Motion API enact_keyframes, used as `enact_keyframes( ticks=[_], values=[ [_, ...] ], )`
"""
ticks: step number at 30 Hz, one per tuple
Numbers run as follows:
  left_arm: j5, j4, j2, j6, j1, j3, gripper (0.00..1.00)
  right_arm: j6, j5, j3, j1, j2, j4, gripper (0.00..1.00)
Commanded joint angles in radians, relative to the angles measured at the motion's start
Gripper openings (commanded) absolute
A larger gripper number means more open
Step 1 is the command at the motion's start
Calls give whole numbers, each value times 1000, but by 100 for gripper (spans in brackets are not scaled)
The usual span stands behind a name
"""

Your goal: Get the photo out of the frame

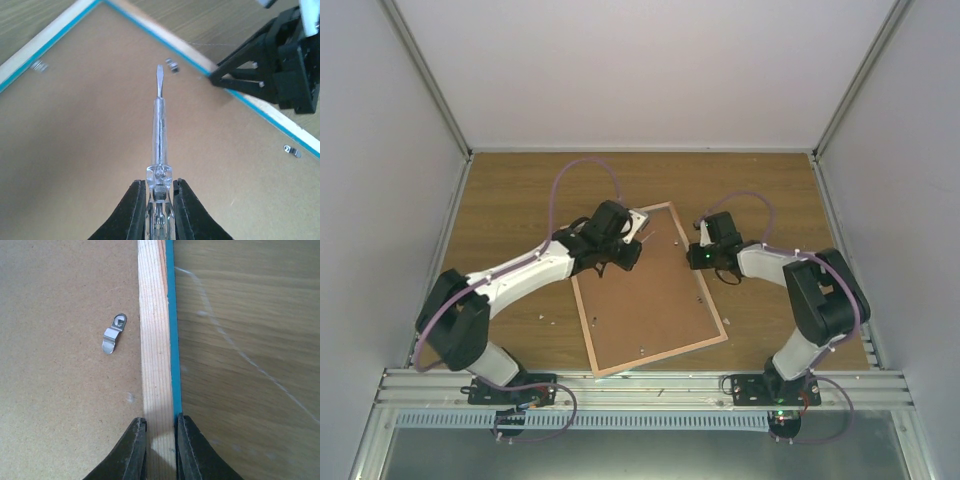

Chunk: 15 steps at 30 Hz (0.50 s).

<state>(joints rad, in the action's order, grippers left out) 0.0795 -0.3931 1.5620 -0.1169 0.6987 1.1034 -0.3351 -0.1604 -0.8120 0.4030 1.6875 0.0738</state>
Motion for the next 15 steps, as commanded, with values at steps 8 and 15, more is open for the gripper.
enact_keyframes(
  ticks=[8, 15],
  values=[
    [-92, 56, -207, -211, -8, -167, 0, -273, 131, 177, -134, -196, 18, 1],
    [-92, 68, -281, -247, -8, -230, 0, -287, 105, 251, -139, -276, 56, 18]
  ],
)
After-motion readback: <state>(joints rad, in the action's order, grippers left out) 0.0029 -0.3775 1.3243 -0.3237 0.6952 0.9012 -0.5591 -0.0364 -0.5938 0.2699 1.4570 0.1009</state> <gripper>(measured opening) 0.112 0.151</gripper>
